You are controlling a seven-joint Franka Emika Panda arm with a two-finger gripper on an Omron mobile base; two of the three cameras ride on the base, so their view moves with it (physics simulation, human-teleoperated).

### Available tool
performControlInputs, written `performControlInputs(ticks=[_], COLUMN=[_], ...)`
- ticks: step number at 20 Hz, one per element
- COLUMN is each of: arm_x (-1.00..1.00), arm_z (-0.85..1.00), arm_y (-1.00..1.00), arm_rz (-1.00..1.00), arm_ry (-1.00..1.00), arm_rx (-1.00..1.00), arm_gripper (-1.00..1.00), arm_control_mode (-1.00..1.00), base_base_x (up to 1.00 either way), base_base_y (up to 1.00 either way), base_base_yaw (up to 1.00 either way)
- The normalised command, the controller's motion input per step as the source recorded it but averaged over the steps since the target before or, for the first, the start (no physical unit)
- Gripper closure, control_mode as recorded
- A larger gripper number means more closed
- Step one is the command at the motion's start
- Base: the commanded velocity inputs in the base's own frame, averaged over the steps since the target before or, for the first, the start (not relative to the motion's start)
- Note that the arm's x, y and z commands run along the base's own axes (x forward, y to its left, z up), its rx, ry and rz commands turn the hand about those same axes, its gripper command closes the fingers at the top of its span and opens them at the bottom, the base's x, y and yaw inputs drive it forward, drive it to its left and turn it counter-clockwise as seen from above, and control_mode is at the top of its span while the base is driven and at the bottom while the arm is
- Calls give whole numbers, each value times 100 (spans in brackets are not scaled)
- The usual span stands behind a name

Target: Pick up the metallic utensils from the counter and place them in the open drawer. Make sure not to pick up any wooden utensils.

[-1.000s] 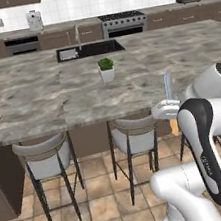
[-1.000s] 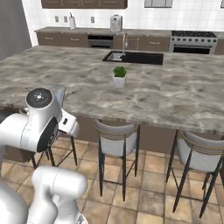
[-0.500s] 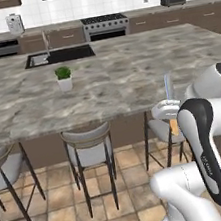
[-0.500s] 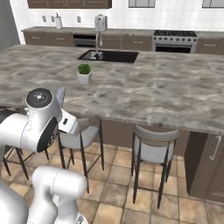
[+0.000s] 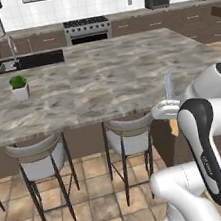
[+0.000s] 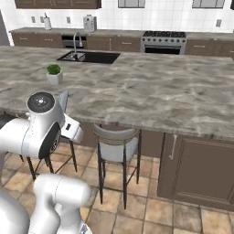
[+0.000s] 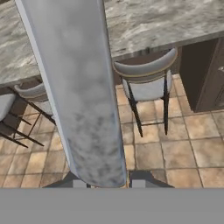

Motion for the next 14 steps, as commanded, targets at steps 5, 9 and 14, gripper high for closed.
performControlInputs(ticks=[5,9,14], arm_x=[0,0,0], arm_z=[0,0,0], arm_y=[0,0,0], arm_rz=[0,0,0], arm_ry=[0,0,0], arm_rx=[0,0,0], arm_gripper=[100,100,100], arm_control_mode=[100,100,100], base_base_x=[-9,0,0], base_base_y=[-100,-100,-100], base_base_yaw=[0,0,0])
